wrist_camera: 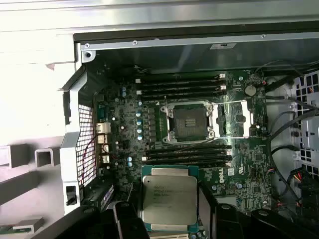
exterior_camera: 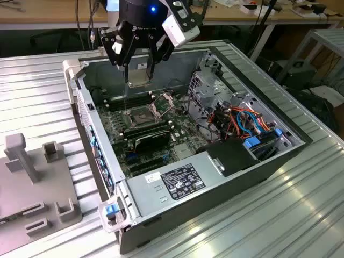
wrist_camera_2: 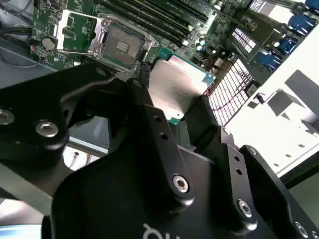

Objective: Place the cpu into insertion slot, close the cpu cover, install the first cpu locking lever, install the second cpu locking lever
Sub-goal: 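Place the cpu into insertion slot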

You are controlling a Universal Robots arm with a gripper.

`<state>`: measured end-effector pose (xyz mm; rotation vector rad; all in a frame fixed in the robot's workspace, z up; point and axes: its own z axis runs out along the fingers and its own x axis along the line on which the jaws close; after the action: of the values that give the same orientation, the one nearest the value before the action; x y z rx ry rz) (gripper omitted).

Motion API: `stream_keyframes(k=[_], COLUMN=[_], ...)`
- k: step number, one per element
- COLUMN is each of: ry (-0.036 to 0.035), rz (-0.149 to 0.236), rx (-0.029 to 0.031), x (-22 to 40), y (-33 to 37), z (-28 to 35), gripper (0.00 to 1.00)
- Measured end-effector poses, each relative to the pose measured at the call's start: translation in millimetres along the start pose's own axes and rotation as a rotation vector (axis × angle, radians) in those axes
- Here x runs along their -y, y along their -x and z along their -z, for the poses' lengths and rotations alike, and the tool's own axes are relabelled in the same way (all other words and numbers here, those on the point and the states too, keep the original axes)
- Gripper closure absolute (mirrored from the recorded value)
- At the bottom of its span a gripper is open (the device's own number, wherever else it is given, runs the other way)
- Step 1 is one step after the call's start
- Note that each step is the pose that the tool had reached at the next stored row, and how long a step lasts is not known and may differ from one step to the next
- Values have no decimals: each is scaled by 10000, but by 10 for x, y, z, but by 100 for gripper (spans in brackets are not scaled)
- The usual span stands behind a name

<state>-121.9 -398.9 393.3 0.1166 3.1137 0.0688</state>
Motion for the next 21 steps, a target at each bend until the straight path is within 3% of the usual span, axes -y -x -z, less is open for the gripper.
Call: stream_keyframes(k=[11,15,21], ry=[0,0,0], rz=[1,0,-1], rx=[0,0,0], x=[-10,-24,-38], y=[18,90,143], z=[-1,-3,-5], gripper=[46,46,46])
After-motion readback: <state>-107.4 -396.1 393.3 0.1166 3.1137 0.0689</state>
